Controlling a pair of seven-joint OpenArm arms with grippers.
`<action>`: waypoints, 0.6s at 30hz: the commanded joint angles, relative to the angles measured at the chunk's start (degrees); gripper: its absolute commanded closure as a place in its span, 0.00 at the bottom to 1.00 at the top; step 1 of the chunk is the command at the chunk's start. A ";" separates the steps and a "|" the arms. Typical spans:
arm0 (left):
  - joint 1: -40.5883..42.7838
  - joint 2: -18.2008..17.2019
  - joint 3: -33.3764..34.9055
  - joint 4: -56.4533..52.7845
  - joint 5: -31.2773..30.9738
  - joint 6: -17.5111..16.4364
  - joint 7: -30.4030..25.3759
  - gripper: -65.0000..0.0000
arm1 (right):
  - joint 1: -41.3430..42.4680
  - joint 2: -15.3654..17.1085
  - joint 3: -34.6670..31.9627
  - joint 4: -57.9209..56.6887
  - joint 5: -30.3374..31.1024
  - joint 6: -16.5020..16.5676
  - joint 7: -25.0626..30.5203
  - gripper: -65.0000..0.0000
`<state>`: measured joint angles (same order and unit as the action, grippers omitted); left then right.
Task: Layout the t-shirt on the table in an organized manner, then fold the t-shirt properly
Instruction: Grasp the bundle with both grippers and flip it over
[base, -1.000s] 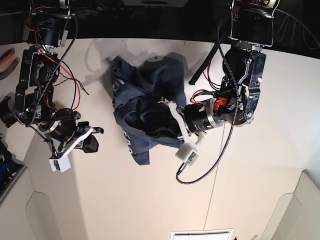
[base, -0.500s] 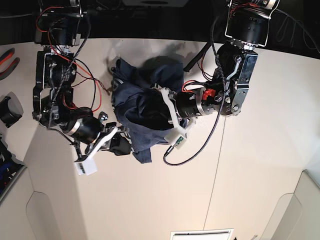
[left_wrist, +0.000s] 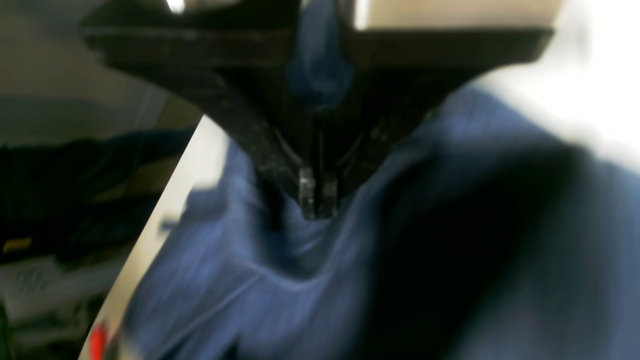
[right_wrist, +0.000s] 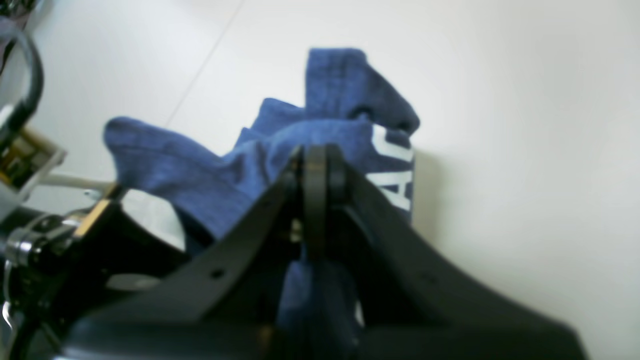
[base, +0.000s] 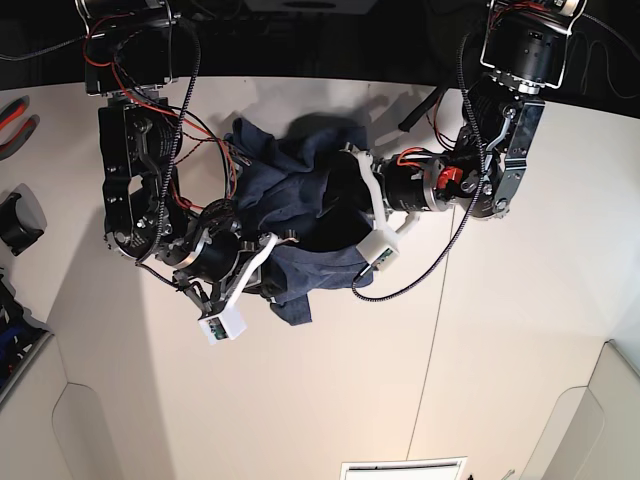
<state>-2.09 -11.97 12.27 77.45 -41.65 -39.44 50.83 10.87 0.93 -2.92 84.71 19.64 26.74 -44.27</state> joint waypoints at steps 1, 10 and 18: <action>-0.55 -1.05 0.13 0.79 -1.81 -0.56 -0.81 1.00 | 1.18 -0.11 0.07 0.17 0.70 0.00 1.51 1.00; 0.48 -8.76 0.46 0.81 -6.43 -0.56 -0.76 1.00 | 1.18 -0.13 0.04 -9.11 0.02 0.02 5.16 1.00; 0.02 -10.08 0.24 2.01 -14.51 -0.56 -0.61 1.00 | 1.40 -0.13 0.04 -10.40 0.55 0.04 5.55 1.00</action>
<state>-0.97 -21.74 12.80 78.24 -54.89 -39.44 51.00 11.14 0.93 -2.92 73.60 19.64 26.55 -39.40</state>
